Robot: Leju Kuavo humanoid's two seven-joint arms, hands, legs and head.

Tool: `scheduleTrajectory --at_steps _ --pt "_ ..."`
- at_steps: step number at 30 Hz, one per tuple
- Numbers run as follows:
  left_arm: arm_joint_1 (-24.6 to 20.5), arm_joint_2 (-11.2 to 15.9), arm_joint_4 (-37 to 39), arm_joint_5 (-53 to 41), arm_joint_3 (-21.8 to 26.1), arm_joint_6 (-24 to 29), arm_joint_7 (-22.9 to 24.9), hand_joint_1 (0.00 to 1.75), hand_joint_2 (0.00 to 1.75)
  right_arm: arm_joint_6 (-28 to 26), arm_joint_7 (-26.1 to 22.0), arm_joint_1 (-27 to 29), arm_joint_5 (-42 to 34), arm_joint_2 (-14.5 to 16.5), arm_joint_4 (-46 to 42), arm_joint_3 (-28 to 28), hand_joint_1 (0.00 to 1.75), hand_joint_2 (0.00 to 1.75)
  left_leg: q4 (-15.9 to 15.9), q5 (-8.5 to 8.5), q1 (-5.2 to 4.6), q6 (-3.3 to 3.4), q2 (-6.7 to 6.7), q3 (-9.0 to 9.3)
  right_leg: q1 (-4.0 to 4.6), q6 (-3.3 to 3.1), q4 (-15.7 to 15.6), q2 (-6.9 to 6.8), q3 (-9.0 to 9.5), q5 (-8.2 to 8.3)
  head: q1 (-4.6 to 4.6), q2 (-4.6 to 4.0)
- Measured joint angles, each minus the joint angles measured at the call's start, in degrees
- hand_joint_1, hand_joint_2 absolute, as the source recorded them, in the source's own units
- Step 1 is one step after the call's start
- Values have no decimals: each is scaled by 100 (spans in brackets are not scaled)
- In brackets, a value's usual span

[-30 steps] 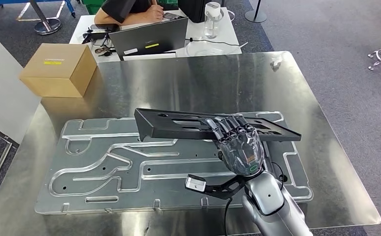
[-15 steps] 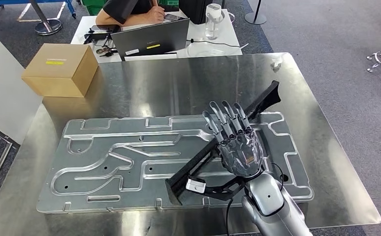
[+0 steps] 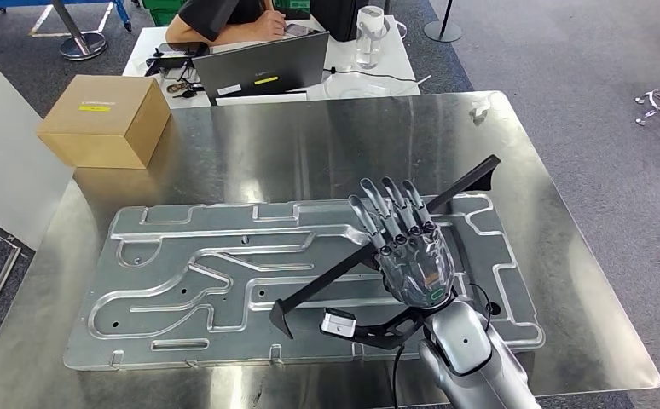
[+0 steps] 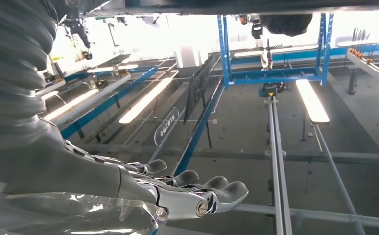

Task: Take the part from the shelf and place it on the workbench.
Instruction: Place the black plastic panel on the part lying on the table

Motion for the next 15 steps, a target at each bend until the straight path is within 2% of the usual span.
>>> scheduleTrajectory --at_steps 11,13,15 --pt "0 3 0 -31 8 -76 -4 0 0 0 -168 42 -57 3 120 -12 0 175 0 0 0 0 0 0 0 0 0 0 1 0 1 0" --pt "0 5 -1 -36 10 -83 -7 0 0 0 -90 38 -34 2 173 -32 0 175 0 0 0 0 0 2 0 0 0 0 2 0 1 0" --pt "1 9 -1 -38 15 -87 -7 0 0 -1 206 12 -61 0 230 -162 0 175 1 0 -2 0 0 2 -1 1 -1 0 2 1 0 0"
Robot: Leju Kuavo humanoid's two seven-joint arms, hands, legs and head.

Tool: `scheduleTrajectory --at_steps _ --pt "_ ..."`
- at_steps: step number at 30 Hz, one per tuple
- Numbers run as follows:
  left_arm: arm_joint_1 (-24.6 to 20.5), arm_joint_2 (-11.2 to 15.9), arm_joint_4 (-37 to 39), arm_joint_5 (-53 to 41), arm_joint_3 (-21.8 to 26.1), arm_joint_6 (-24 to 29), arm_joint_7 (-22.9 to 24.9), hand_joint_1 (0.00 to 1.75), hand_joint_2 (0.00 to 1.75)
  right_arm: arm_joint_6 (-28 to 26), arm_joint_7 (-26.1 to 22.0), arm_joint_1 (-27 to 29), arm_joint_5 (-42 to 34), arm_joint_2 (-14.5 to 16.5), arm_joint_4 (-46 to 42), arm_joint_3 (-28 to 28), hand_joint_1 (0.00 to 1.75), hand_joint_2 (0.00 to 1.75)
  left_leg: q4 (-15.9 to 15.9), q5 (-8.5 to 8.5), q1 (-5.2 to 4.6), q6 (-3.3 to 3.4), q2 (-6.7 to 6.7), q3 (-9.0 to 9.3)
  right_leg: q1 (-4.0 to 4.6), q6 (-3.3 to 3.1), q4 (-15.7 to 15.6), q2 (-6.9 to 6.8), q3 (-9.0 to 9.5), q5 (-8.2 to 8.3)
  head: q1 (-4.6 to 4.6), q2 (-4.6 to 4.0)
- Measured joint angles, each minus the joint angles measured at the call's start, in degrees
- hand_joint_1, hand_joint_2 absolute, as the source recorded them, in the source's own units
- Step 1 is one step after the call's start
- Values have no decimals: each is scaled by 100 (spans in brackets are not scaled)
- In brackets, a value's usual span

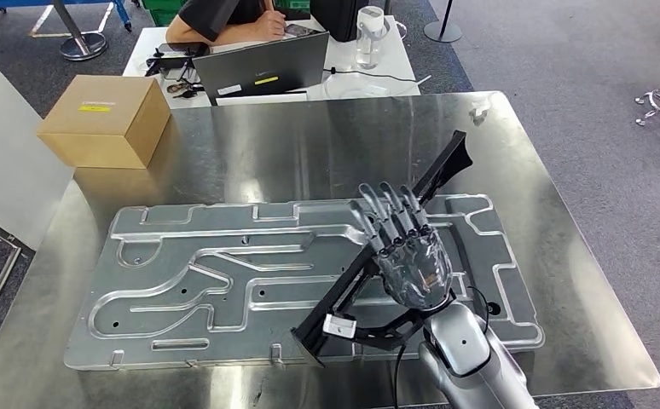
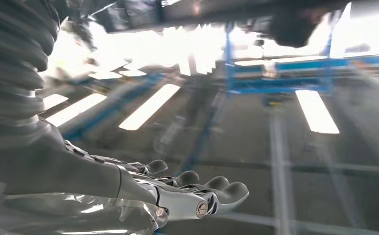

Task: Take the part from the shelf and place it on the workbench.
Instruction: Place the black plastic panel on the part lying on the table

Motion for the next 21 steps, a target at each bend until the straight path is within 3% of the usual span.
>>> scheduleTrajectory --at_steps 2,7,21 --pt "1 4 1 1 16 5 -1 0 0 0 202 -102 -155 -5 129 -319 0 175 1 0 -3 0 0 0 -3 4 0 0 1 2 0 0" --pt "15 13 1 3 31 -37 50 0 0 2 -259 -277 -255 -25 563 -1074 0 175 3 -1 -4 2 3 10 -5 8 -3 0 19 5 1 0" --pt "21 17 1 -86 37 -62 28 0 0 1 -356 -184 -147 80 956 -1292 0 175 3 -4 -5 6 5 16 -5 8 -3 0 23 4 1 0"
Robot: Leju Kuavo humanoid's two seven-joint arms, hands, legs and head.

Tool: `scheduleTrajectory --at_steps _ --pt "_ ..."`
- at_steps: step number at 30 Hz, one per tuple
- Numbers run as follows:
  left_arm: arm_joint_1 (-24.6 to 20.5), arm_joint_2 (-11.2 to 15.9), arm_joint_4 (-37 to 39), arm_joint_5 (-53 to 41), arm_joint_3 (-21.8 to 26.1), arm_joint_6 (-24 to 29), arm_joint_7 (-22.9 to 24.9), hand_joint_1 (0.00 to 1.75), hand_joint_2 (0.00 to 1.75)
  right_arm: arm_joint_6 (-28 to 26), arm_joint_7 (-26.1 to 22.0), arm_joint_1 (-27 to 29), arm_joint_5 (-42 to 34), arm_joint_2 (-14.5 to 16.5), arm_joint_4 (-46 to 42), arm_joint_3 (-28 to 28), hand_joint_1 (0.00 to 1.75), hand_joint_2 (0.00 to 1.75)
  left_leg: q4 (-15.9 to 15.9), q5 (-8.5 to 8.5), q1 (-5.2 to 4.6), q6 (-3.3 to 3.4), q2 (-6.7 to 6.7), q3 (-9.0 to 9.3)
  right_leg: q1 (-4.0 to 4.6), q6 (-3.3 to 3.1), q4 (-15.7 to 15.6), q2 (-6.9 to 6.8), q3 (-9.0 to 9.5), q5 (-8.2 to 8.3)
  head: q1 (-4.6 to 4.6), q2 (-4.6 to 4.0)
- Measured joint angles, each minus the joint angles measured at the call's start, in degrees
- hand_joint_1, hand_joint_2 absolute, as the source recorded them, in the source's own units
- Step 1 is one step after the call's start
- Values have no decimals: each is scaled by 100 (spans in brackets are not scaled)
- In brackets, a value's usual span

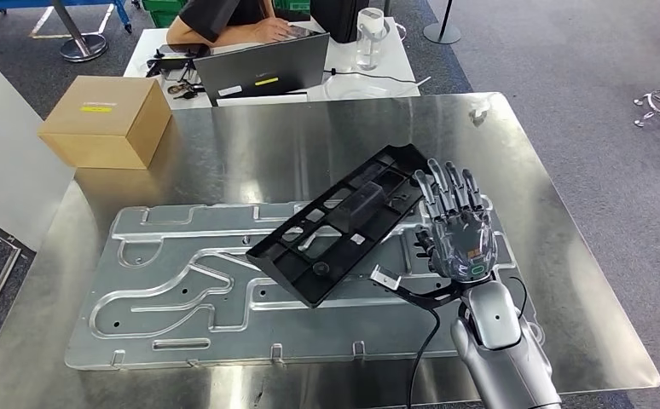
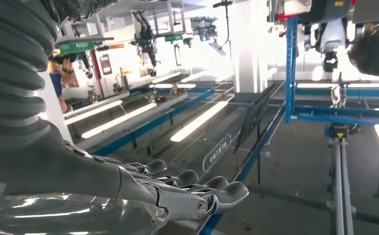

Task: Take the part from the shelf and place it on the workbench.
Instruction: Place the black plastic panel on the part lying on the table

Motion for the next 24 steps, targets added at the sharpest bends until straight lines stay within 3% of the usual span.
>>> scheduleTrajectory --at_steps 24 --pt "3 2 0 -36 101 -45 -168 0 0 -1 -104 202 -190 110 -64 290 0 175 30 -12 -12 20 0 -8 -18 15 -6 -1 3 8 -1 0"
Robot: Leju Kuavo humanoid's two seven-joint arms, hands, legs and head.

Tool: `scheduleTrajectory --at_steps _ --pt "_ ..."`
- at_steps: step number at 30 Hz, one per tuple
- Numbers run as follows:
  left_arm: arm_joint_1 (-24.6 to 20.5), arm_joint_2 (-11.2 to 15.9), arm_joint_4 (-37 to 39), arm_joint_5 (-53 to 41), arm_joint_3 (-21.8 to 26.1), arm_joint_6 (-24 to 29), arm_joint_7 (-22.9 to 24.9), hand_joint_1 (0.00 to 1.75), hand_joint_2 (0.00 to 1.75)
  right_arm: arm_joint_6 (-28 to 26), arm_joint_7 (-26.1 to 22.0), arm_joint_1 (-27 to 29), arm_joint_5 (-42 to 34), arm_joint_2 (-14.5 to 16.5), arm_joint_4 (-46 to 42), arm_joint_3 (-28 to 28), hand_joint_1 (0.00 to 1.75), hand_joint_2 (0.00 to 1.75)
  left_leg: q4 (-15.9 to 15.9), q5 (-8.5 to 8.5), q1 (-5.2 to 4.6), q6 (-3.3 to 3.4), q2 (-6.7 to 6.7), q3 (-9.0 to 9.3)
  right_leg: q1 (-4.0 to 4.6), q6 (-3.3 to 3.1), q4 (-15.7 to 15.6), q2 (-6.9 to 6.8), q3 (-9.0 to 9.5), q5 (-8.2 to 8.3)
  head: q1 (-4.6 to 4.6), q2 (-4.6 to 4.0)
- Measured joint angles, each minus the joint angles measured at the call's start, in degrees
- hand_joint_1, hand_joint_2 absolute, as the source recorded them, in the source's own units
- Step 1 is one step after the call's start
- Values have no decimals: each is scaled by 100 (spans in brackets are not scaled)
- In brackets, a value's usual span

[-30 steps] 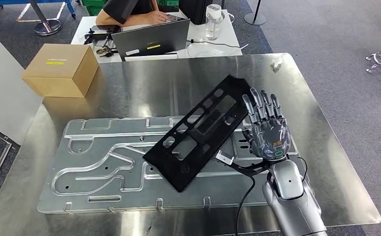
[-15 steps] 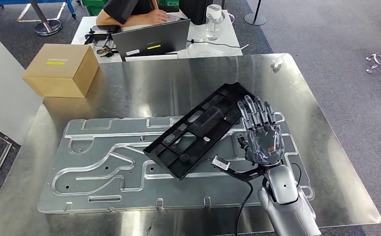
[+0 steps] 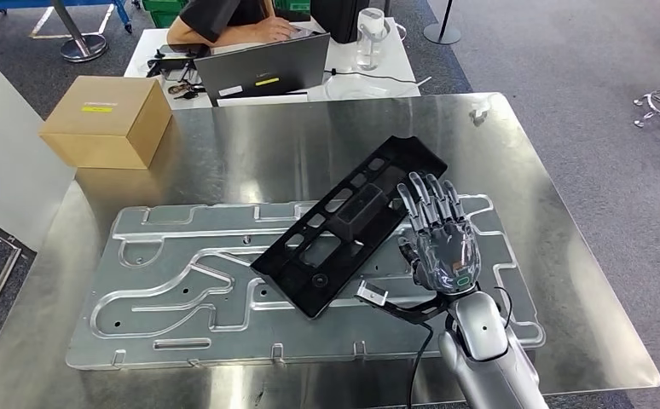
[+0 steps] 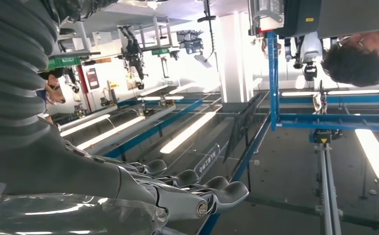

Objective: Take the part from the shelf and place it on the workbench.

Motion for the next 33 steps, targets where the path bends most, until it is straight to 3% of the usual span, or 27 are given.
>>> scheduleTrajectory --at_steps 5,8,10,12,13,14,15,17,19,23,25,27,28,29,30,33 --pt "0 0 0 0 1 3 -5 0 0 0 0 13 0 1 -1 32 0 175 29 -6 -19 47 0 -30 -19 54 -14 1 3 22 0 0" --pt "-5 -8 0 0 2 5 -5 0 0 -1 2 7 -2 1 -20 49 0 175 -94 116 24 132 25 18 -6 134 4 4 -6 -5 4 0" --pt "-8 -14 0 0 3 6 -5 0 0 -1 15 -6 -4 0 -28 50 0 175 -184 195 61 182 52 50 -13 186 418 3 -202 -265 10 0" --pt "-7 -16 0 0 6 7 -5 0 0 0 32 7 -4 0 -19 53 0 175 -168 204 60 197 58 21 -51 238 1160 0 -559 -566 10 0" --pt "-5 -17 0 -1 8 7 -5 0 0 0 39 21 -4 0 -12 55 0 175 -143 195 62 193 57 4 -75 263 1421 -1 -693 -604 11 0" --pt "-4 -18 0 -1 11 6 -5 0 0 0 44 31 -4 0 -5 56 0 175 -113 179 68 183 55 -9 -101 287 1476 -3 -734 -526 10 0" --pt "-4 -19 0 -2 15 6 -5 0 0 0 49 35 -4 -1 -1 56 0 175 -77 155 77 165 51 -17 -126 307 1309 -6 -664 -347 11 0" --pt "-5 -20 0 -4 23 6 -7 0 0 0 55 28 -4 -2 7 57 0 175 14 82 94 96 43 -49 -153 330 621 -16 -335 -4 16 0" --pt "-16 -20 0 -5 32 7 -8 0 0 0 58 26 -4 -1 11 61 0 175 100 31 88 23 40 -108 -133 293 222 -11 -151 68 26 0" --pt "-23 -22 0 -27 37 8 -8 0 0 0 62 21 -4 -3 17 78 0 175 214 -49 88 -83 39 -183 -114 102 172 1 -198 39 30 0" --pt "-25 -22 0 -49 38 9 -8 0 0 0 63 4 -4 -2 17 89 0 175 619 -370 104 -123 38 -355 -115 7 137 -13 -232 88 26 0" --pt "-27 -22 0 -60 38 8 -8 0 0 0 64 -4 -4 -2 23 100 0 175 1347 -770 103 -140 38 -663 -91 -47 137 -26 -301 136 23 0" --pt "-23 -22 0 -60 38 8 -8 0 0 0 65 -3 -4 -2 28 102 0 175 1630 -866 103 -141 38 -777 -76 -60 142 -29 -341 162 23 0" --pt "-20 -22 0 -61 38 7 -8 0 0 0 65 -3 -4 -2 32 103 0 175 1729 -848 102 -131 38 -802 -60 -66 148 -31 -381 191 23 0" --pt "-19 -22 0 -61 38 7 -8 0 0 0 65 -3 -4 -2 36 104 0 175 1601 -722 98 -109 38 -715 -46 -66 156 -30 -418 222 23 0" --pt "-36 -17 0 -61 38 7 -8 0 0 0 66 -7 -4 -2 37 107 0 175 483 -250 56 -2 37 -98 -20 -29 165 -28 -491 321 25 0"
